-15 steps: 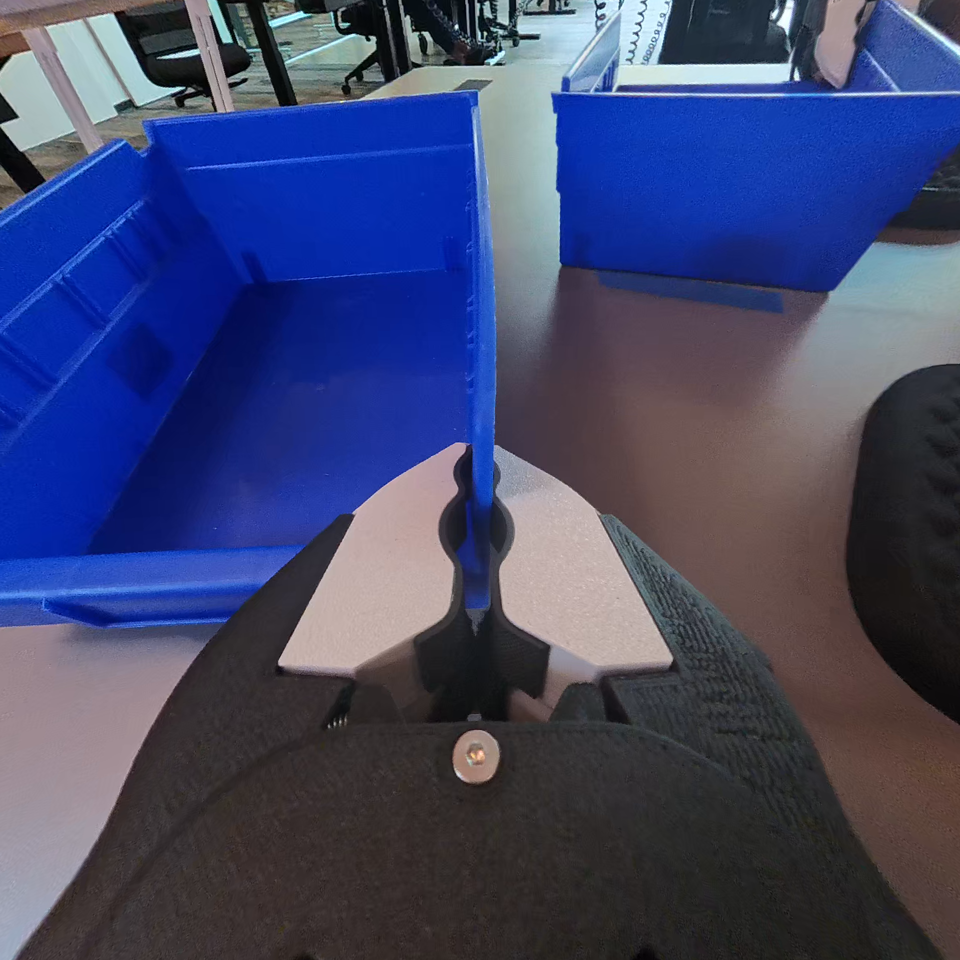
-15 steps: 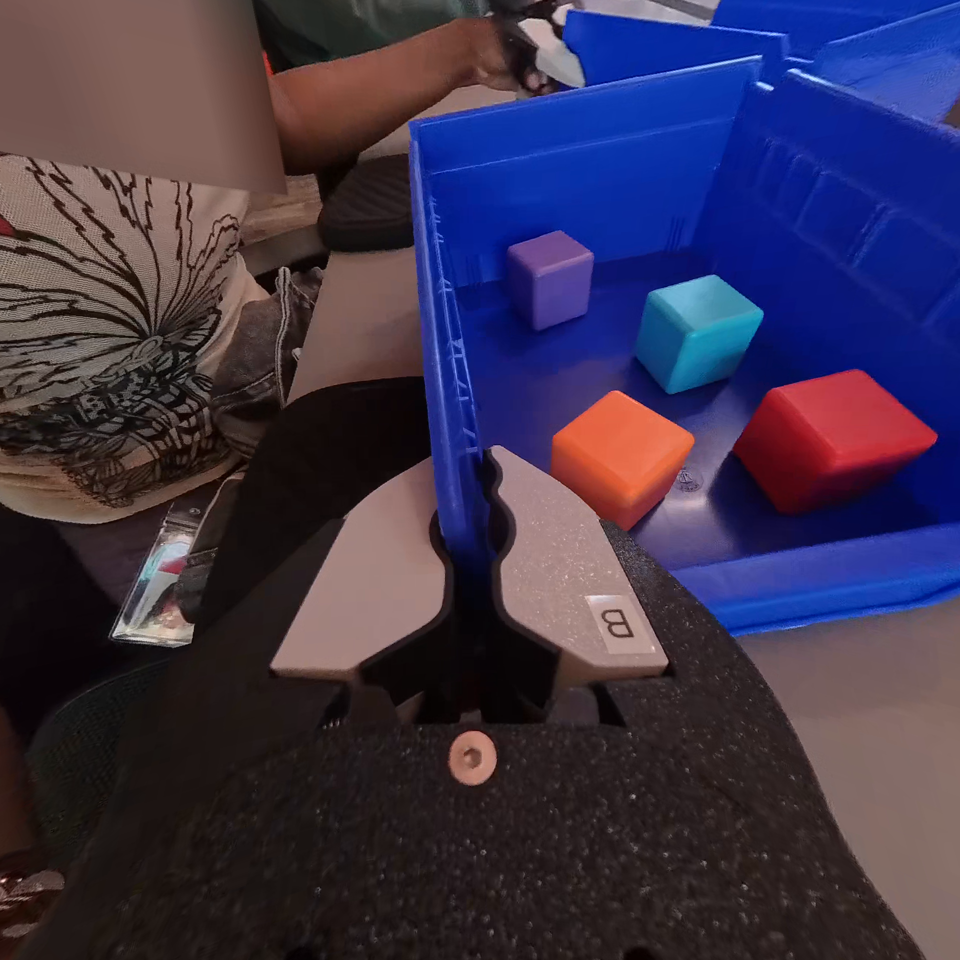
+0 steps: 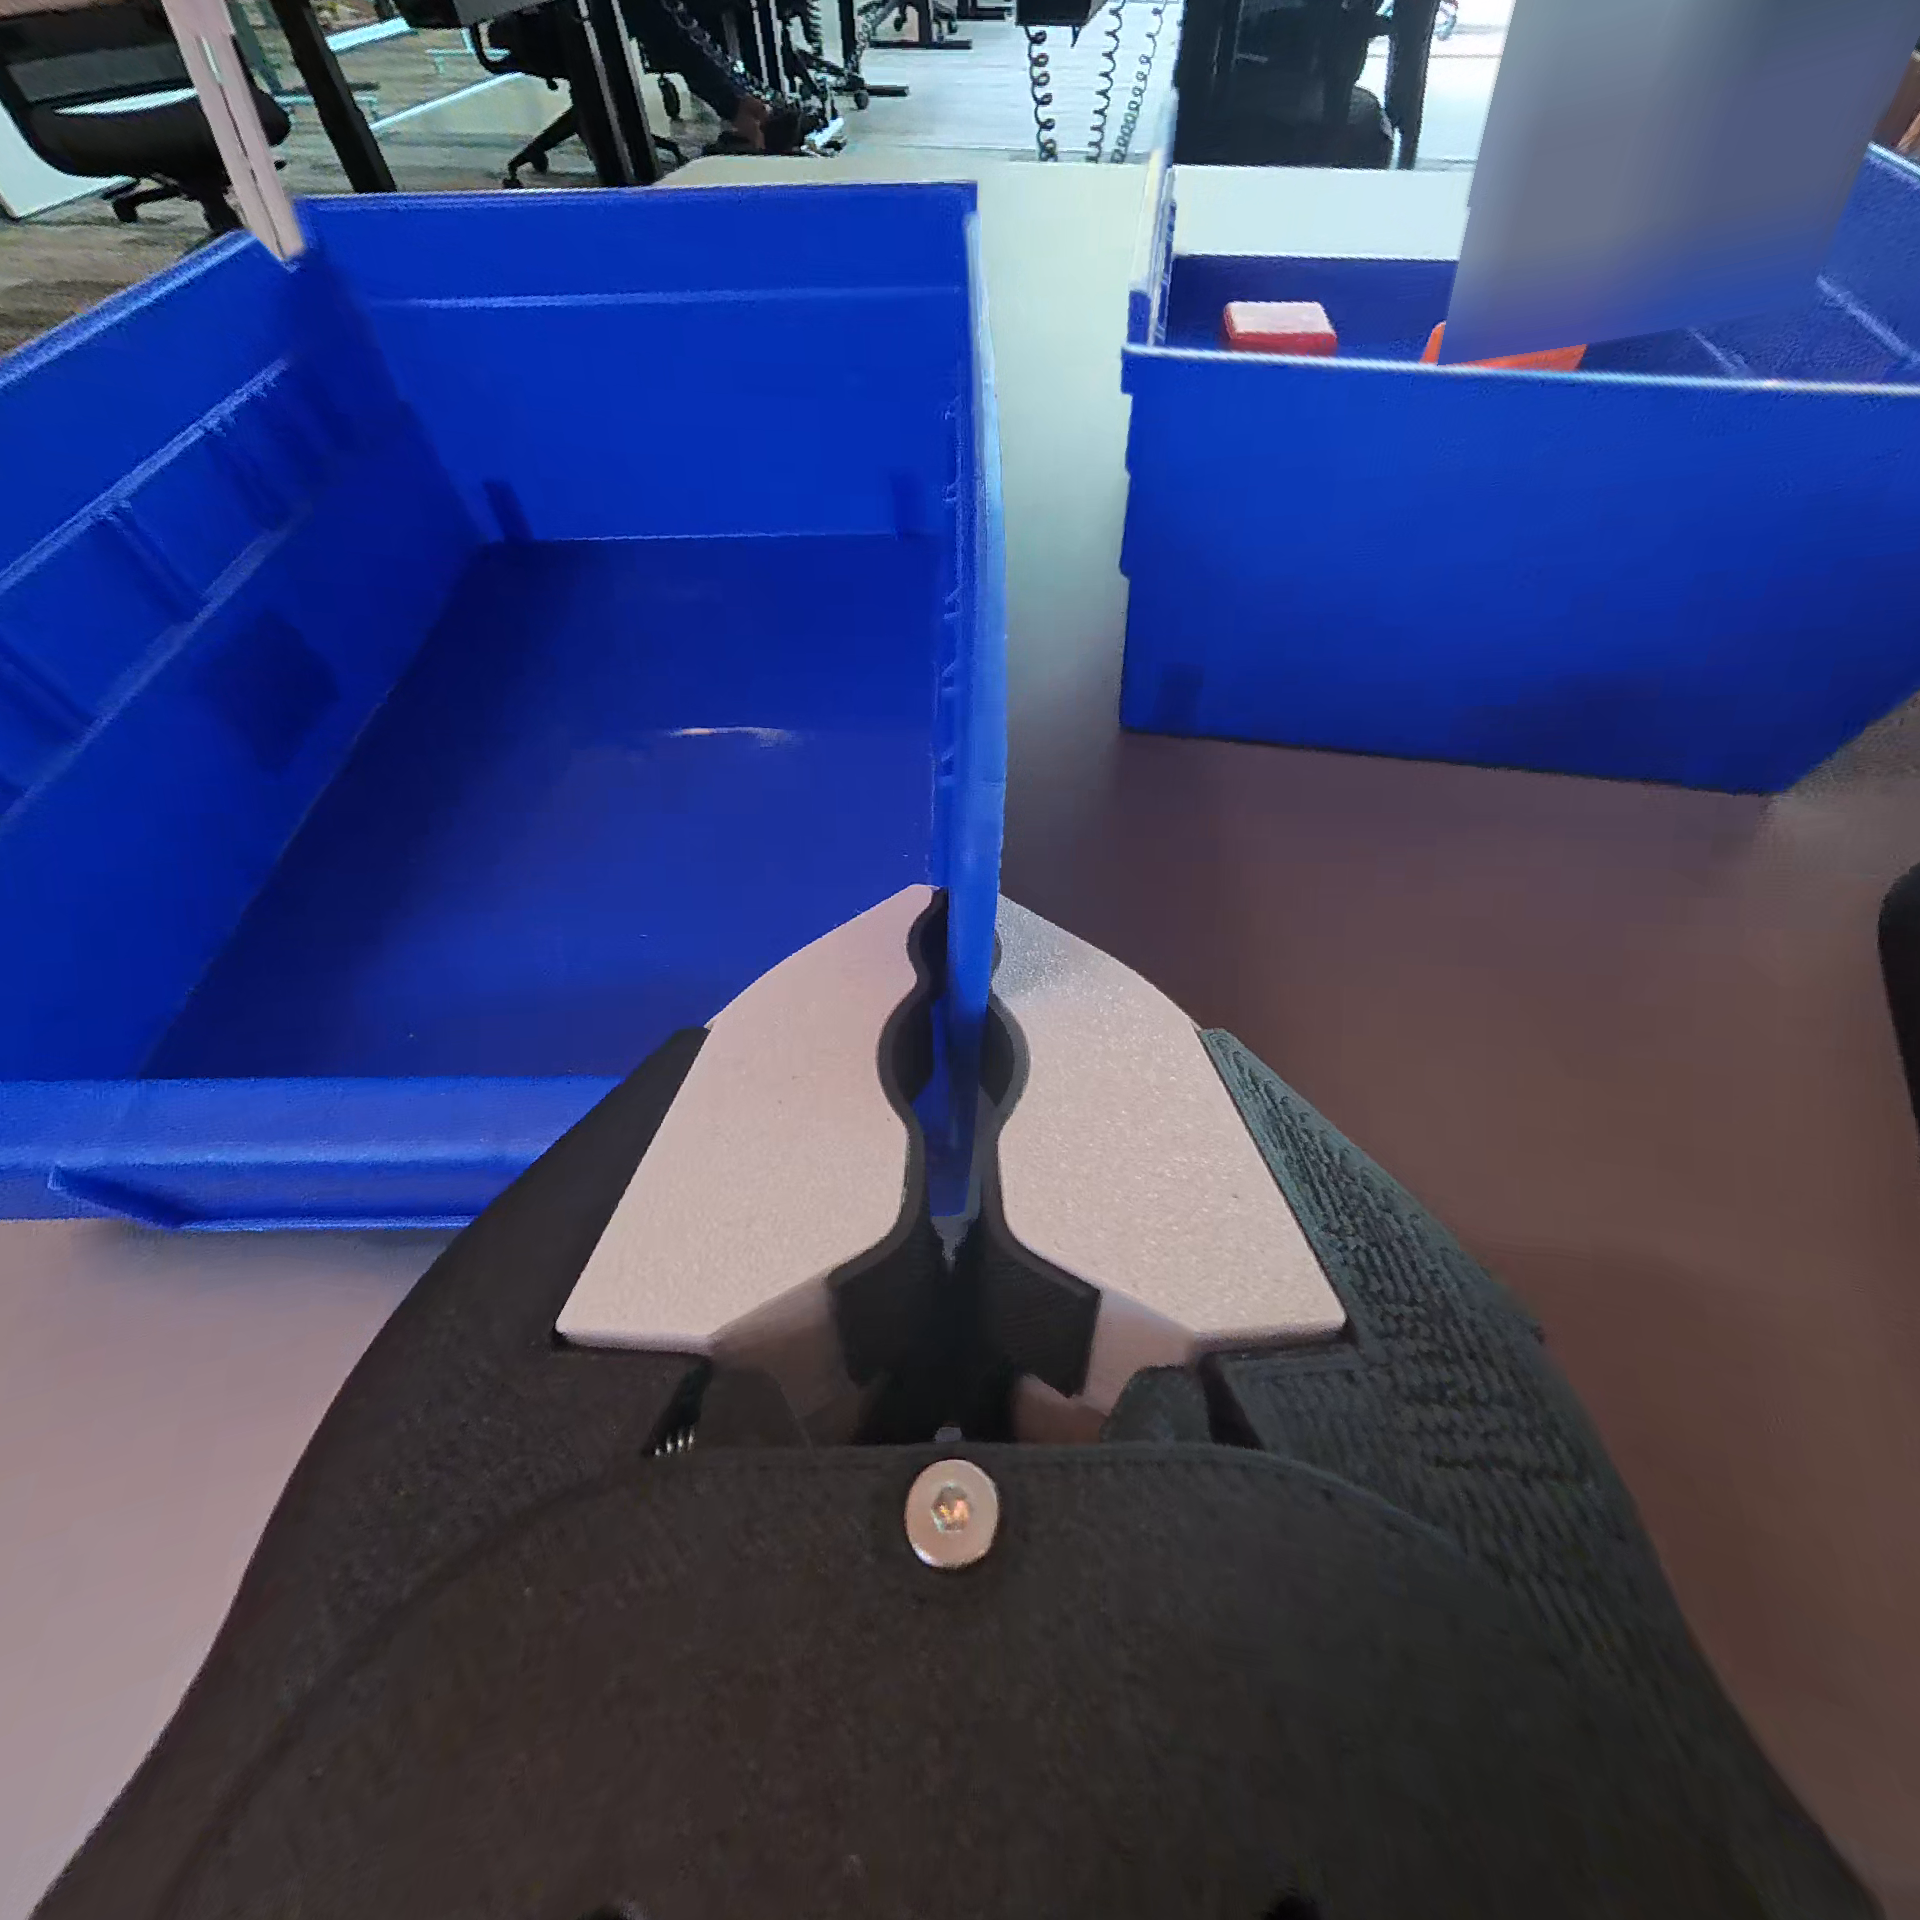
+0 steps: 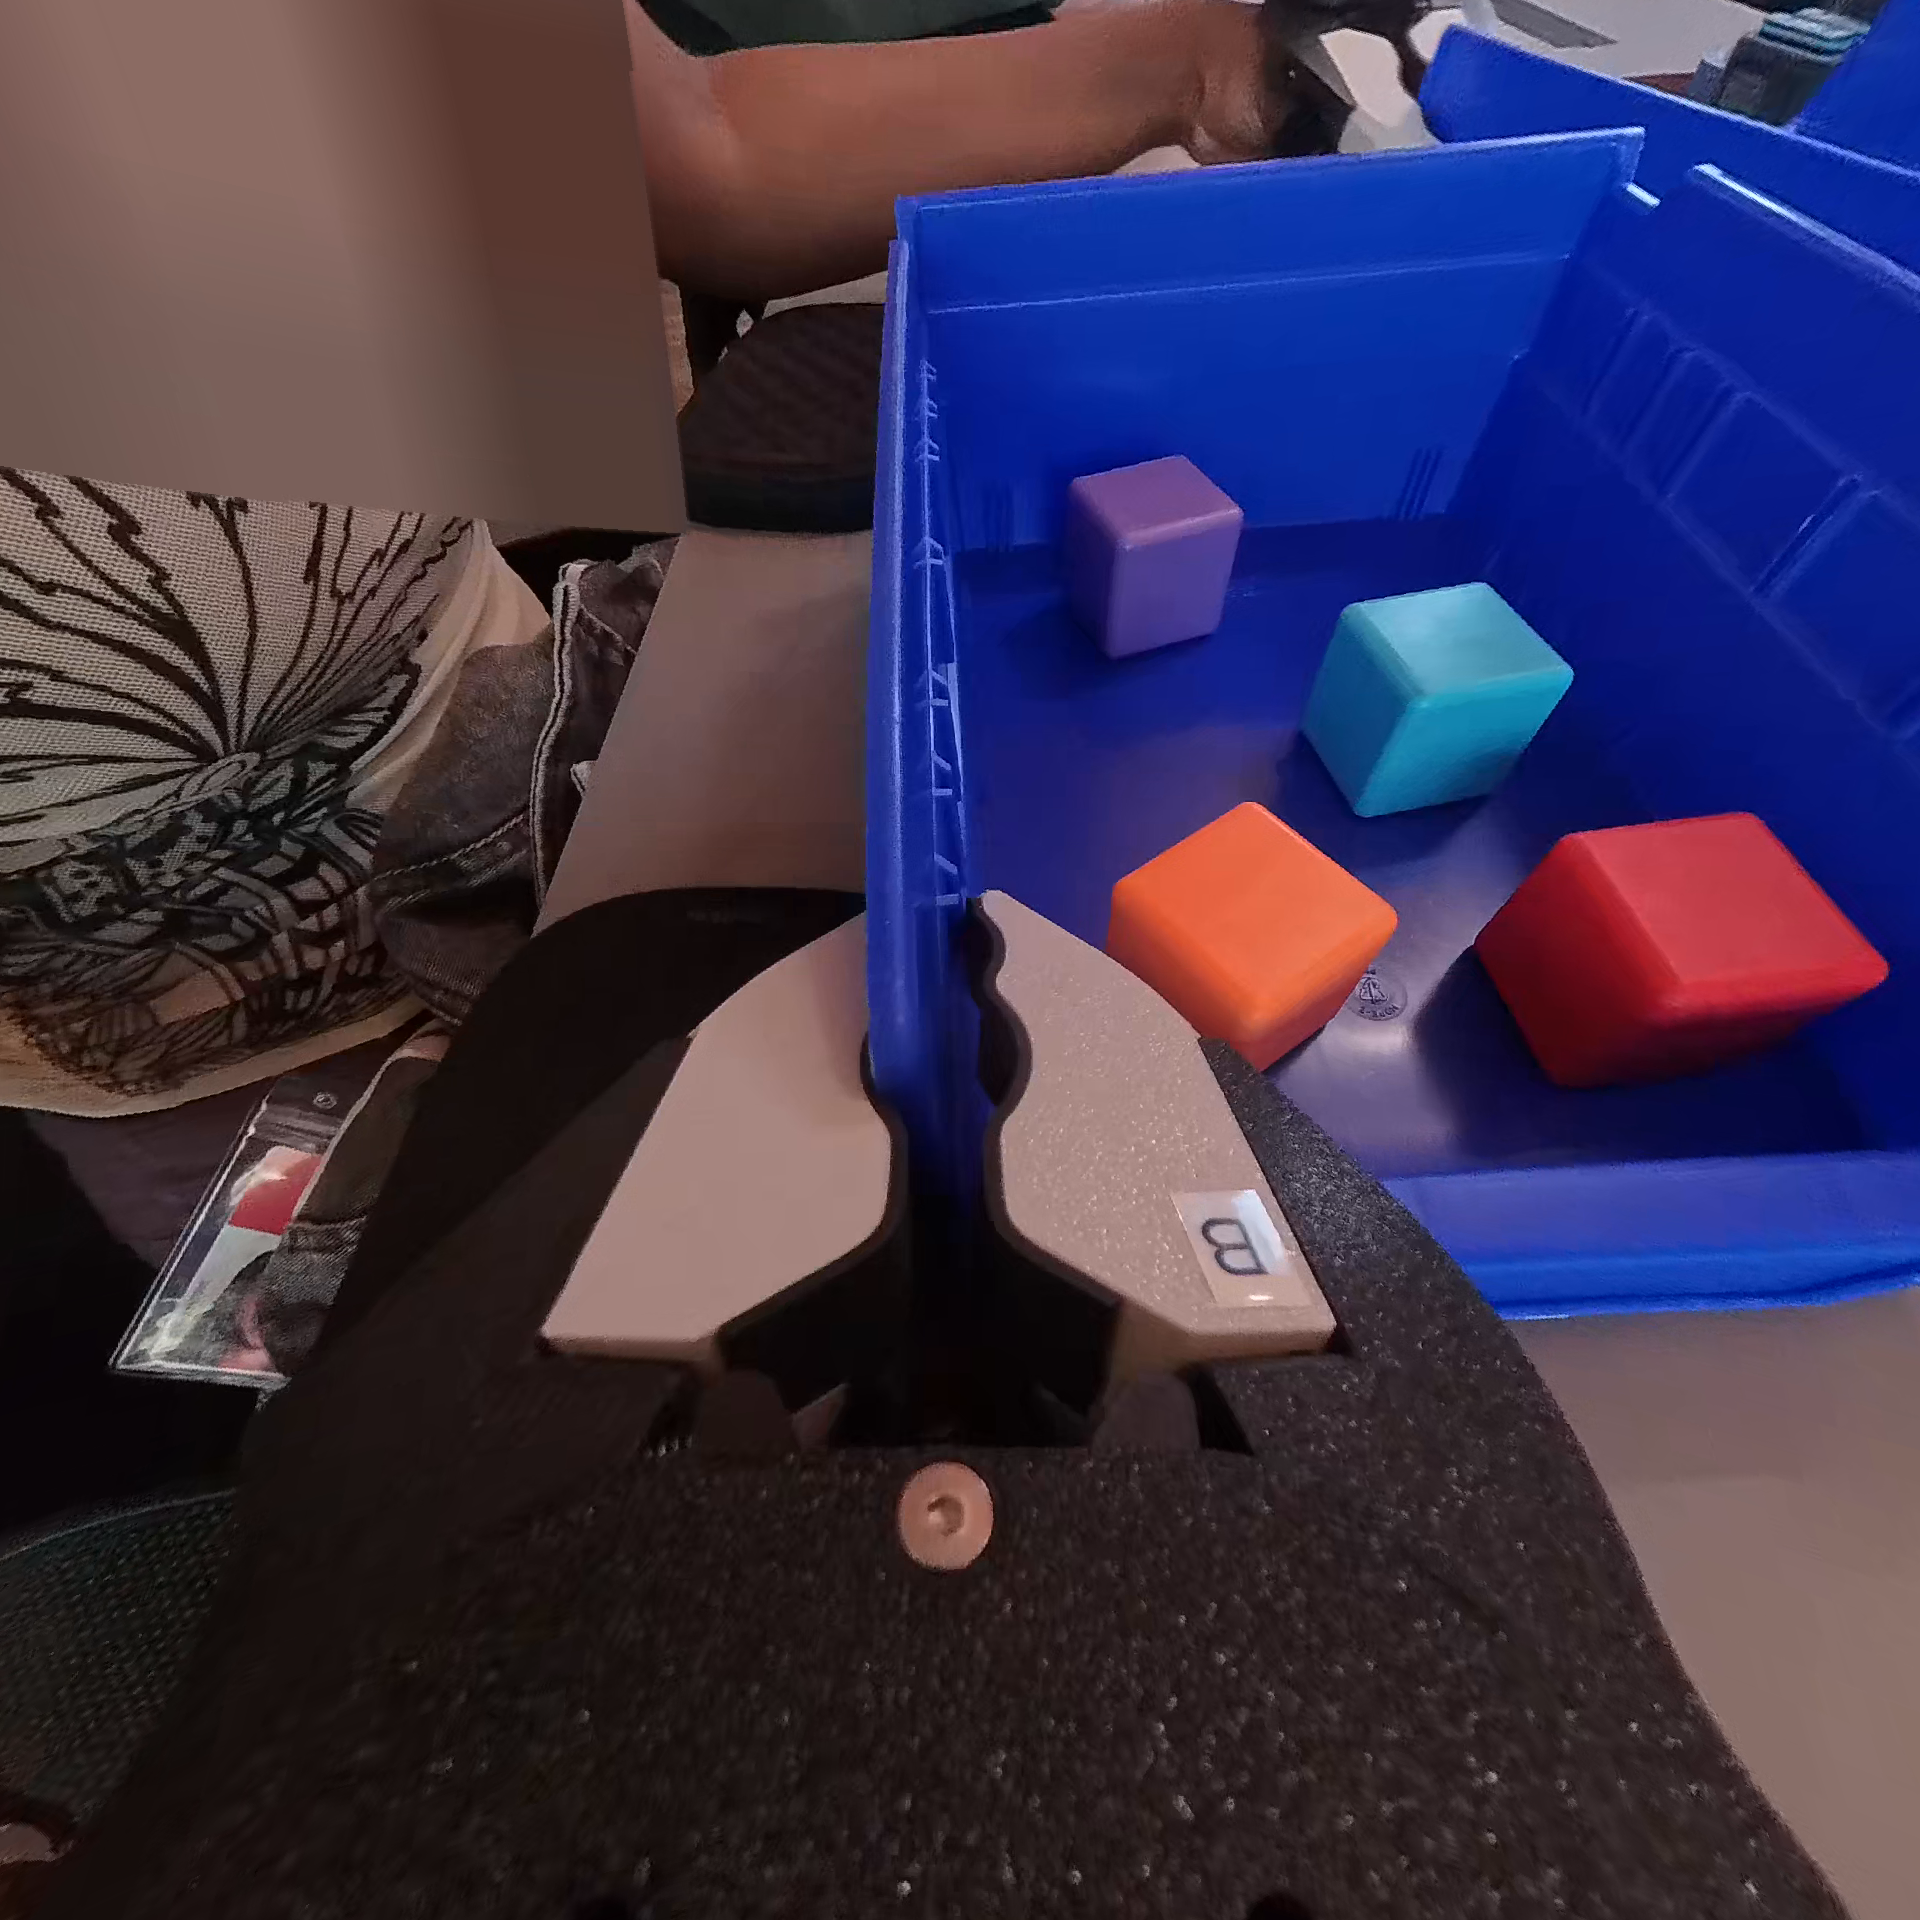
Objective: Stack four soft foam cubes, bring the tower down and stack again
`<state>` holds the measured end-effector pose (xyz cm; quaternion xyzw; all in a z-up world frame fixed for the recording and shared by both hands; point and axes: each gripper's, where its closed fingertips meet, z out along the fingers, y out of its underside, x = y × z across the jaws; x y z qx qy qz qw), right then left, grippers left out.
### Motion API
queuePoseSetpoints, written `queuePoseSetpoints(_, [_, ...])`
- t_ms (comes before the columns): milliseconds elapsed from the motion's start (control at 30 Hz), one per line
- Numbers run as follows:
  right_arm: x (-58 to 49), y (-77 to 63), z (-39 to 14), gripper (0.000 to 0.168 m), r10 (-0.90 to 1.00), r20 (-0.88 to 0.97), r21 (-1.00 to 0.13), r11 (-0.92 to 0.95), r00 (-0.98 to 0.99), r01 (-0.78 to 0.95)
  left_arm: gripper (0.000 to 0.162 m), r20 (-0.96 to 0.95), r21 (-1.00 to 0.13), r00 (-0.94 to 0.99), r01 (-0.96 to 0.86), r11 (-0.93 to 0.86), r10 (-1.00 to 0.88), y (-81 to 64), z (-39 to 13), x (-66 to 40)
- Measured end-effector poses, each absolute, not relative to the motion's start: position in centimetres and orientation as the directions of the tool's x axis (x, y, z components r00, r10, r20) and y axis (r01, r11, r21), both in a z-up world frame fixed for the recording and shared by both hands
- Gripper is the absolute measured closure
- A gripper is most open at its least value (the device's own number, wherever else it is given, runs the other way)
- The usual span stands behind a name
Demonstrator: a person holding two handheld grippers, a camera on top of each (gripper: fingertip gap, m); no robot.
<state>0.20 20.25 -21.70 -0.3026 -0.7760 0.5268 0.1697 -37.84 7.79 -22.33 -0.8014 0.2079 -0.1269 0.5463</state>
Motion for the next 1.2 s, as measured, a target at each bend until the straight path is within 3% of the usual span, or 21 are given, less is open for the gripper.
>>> queuePoseSetpoints(933, [-5.0,14.0,-21.9,0.162,0.651,0.034,-0.898,0.353,-0.758,0.263,0.156,-0.033,-0.910,0.850,-0.244,-0.335,-0.526,13.7,-22.2,-36.9])
queuePoseSetpoints(967, [-4.9,14.0,-21.8,0.160,0.652,0.016,-0.895,0.347,-0.758,0.279,0.144,-0.045,-0.904,0.864,-0.249,-0.348,-0.501,13.5,-21.9,-37.1])
queuePoseSetpoints(1067, [-4.8,14.6,-21.0,0.124,0.693,-0.058,-0.897,0.281,-0.719,0.342,0.117,-0.096,-0.891,0.918,-0.251,-0.378,-0.384,12.0,-19.8,-38.1])
queuePoseSetpoints(1200, [-5.3,17.7,-19.5,0.101,0.811,-0.081,-0.888,0.205,-0.579,0.411,0.111,-0.237,-0.847,0.957,-0.289,-0.447,-0.170,8.3,-16.3,-38.9])
